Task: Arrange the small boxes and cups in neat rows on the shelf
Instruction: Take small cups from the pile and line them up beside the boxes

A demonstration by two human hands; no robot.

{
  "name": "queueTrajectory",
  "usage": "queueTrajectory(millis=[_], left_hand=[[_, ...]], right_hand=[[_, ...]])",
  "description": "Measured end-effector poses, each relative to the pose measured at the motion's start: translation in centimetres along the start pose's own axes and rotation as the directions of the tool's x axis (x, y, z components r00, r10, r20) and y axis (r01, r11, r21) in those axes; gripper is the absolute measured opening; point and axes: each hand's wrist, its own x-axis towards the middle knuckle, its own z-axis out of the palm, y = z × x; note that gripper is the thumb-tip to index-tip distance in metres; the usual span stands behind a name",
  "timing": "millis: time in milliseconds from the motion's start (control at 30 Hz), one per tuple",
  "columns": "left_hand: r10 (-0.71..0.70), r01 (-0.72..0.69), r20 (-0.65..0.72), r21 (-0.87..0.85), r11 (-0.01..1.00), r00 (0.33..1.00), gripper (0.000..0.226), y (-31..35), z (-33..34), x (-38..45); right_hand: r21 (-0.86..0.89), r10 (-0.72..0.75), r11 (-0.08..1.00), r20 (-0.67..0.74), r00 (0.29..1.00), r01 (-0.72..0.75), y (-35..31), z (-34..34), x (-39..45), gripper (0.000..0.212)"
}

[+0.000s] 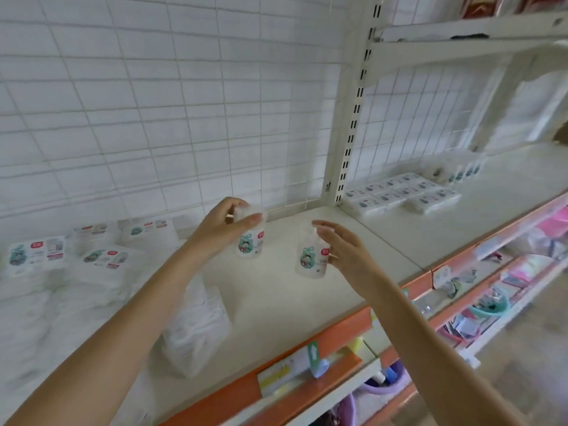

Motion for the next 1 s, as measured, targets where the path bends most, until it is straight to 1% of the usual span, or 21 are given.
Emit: queueTrajectory(millis=[67,133,200,267,333,467,600,633,700,733,833,900,1000], left_hand=[[0.021,-0.021,0.055,0.012,1.000,0.998,0.029,1.8,0.8,-0.3],[0.030,-0.027,0.141,-0.024,0.999,0.990,0.030,3.6,2.6,-0.7],[0.029,-0.010,0.219,-0.089,0.996,0.975,0.025,5.1,5.4,-1.3],[0.008,0.043,0.295,-0.168,0.985,0.955,0.021,5.9,8.7,-1.8],[-0.009,0.106,0.372,-0.242,0.964,0.928,0.023,6.4,12.5,-2.5],[0.015,0.130,0.500,-0.254,0.958,0.866,0.041,7.5,20.4,-4.5],[0.050,0.133,0.602,-0.255,0.958,0.797,0.067,9.3,29.1,-6.8],[0.042,0.157,0.622,-0.261,0.953,0.782,0.068,9.8,31.3,-7.4],[0.037,0.224,0.671,-0.299,0.928,0.741,0.054,10.5,35.3,-8.8],[0.038,0.258,0.689,-0.321,0.911,0.723,0.047,10.8,37.3,-9.4],[0.006,0.359,0.744,-0.330,0.873,0.668,0.048,11.4,42.7,-11.2],[0.026,0.414,0.786,-0.354,0.838,0.618,0.041,11.7,45.8,-12.0],[0.021,0.421,0.815,-0.321,0.848,0.579,0.034,12.1,49.8,-11.9]], right_hand=[[-0.025,-0.013,1.000,-0.039,0.999,0.012,-0.9,-1.3,-1.5,0.037],[-0.085,-0.016,0.996,-0.089,0.996,0.009,-1.4,-2.7,-2.9,0.041],[-0.116,-0.019,0.993,-0.149,0.989,0.002,-1.5,-4.5,-4.6,0.036],[-0.130,-0.031,0.991,-0.207,0.978,0.004,-1.7,-6.7,-6.5,0.031],[-0.122,-0.030,0.993,-0.267,0.963,-0.003,-1.9,-9.6,-8.9,0.032],[-0.105,-0.016,0.994,-0.355,0.935,-0.023,-2.1,-15.8,-14.2,0.041],[-0.090,-0.002,0.995,-0.446,0.895,-0.043,-2.3,-22.5,-20.1,0.036],[-0.092,-0.001,0.995,-0.470,0.883,-0.048,-2.3,-24.0,-21.7,0.037],[-0.091,0.012,0.993,-0.514,0.858,-0.069,-2.0,-27.0,-24.6,0.044],[-0.088,0.018,0.993,-0.535,0.845,-0.077,-1.7,-28.3,-25.9,0.042],[-0.067,0.042,0.993,-0.584,0.811,-0.100,-0.6,-32.3,-29.1,0.035],[-0.050,0.062,0.992,-0.609,0.790,-0.116,0.1,-34.5,-30.5,0.041],[-0.013,0.090,0.992,-0.642,0.761,-0.128,1.2,-38.0,-31.5,0.043]])
